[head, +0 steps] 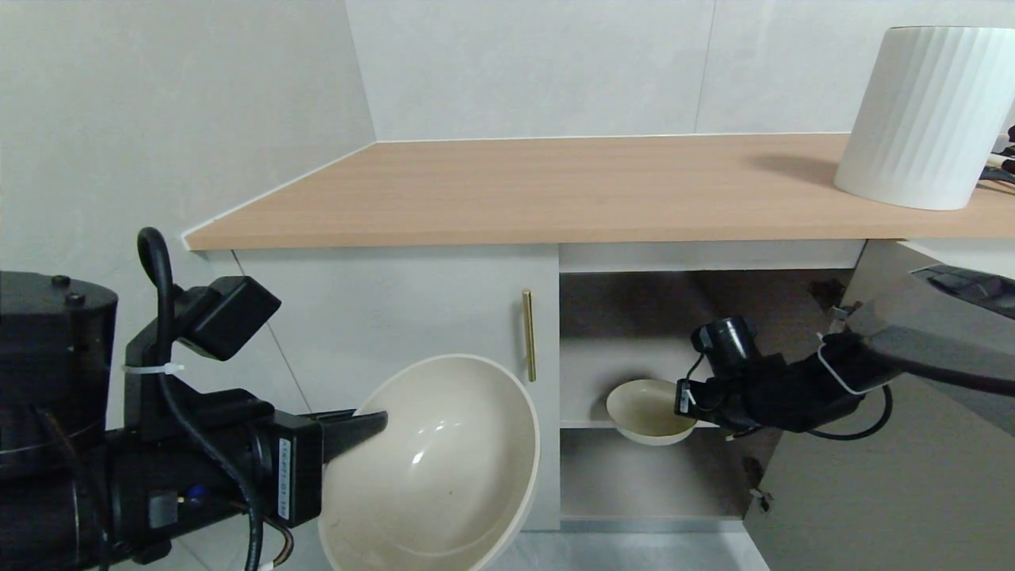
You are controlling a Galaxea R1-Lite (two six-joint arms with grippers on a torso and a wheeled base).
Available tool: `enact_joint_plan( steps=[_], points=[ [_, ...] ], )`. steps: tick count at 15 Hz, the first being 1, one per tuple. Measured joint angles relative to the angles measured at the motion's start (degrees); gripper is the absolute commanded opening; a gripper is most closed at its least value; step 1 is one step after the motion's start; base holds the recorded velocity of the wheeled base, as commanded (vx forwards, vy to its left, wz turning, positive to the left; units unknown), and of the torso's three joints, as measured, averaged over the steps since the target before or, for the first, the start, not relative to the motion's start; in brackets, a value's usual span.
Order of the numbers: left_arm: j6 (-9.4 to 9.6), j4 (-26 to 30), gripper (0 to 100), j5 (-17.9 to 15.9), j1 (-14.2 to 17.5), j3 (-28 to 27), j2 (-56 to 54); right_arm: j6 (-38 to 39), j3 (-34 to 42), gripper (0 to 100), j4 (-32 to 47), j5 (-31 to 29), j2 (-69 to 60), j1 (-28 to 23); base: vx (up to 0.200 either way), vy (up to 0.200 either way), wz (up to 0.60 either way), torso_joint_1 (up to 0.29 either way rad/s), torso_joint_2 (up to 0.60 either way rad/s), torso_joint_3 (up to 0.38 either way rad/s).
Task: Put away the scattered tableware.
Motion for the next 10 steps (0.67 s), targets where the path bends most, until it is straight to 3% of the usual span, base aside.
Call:
enact_joint_plan(
  steps=[10],
  points=[
    [0.02, 0.0, 0, -0.02, 0.02, 0.06, 0.56, 0.96, -9.45, 0, -1.51, -8.9, 9.33, -2.05, 0.0, 0.0, 0.0, 0.0, 0.0, 0.0]
  ],
)
